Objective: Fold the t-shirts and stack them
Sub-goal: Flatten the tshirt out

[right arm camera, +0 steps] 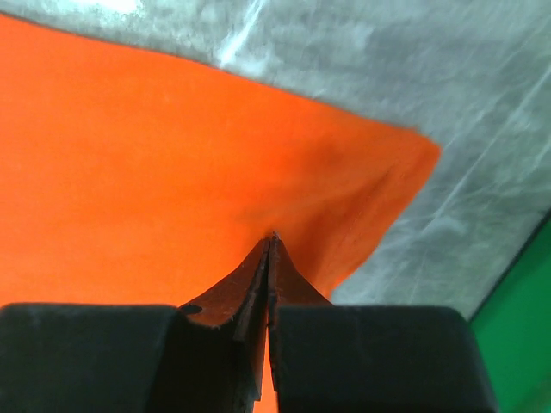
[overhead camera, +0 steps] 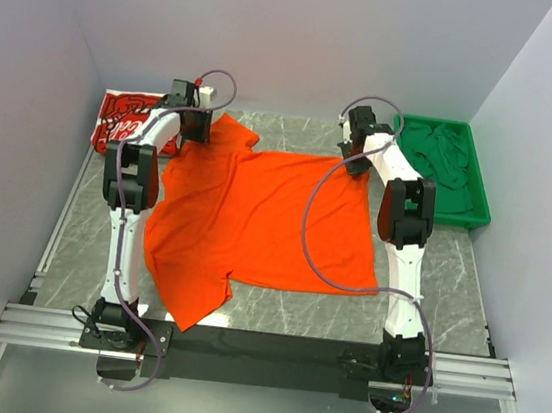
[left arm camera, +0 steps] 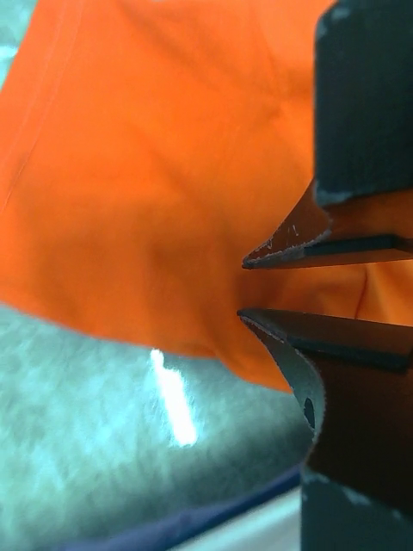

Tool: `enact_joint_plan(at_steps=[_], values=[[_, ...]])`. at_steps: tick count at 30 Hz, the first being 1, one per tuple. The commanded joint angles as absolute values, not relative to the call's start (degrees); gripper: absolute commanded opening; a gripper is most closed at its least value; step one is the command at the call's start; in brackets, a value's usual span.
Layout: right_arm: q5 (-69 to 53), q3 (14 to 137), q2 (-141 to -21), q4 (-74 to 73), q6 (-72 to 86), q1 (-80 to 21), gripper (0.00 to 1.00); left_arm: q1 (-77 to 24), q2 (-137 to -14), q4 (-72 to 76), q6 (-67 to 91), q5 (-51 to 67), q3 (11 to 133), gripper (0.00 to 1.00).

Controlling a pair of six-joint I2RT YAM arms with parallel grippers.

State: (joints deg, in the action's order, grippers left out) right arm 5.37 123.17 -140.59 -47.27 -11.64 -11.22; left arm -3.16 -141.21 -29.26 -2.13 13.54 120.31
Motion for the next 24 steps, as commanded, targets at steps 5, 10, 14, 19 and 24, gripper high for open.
enact_joint_plan(at_steps=[5,10,14,19,24], values=[[8.4,128.0,-142.3,-50.5,-13.6,-11.2,0.08,-2.9,-147.7,-35.0,-4.3,6.3,129.7,0.28],[10.8,128.1,-142.4,-50.5,-14.4,-12.2,0.09,-2.9,-147.9,-32.1,-6.1,1.9,129.7,0.27],[13.4,128.3,-142.6,-50.5,-14.9,-13.3,0.09,-3.0,-148.4,-31.9,-7.5,1.7,130.7,0.28],[13.9,127.4,-141.2,-50.4,-15.9,-14.2,0.11,-3.6,-146.1,-30.1,-7.6,5.9,126.8,0.32],[15.3,129.5,-143.1,-52.4,-17.0,-14.4,0.10,-4.4,-145.9,-30.5,-8.1,6.2,126.3,0.32]])
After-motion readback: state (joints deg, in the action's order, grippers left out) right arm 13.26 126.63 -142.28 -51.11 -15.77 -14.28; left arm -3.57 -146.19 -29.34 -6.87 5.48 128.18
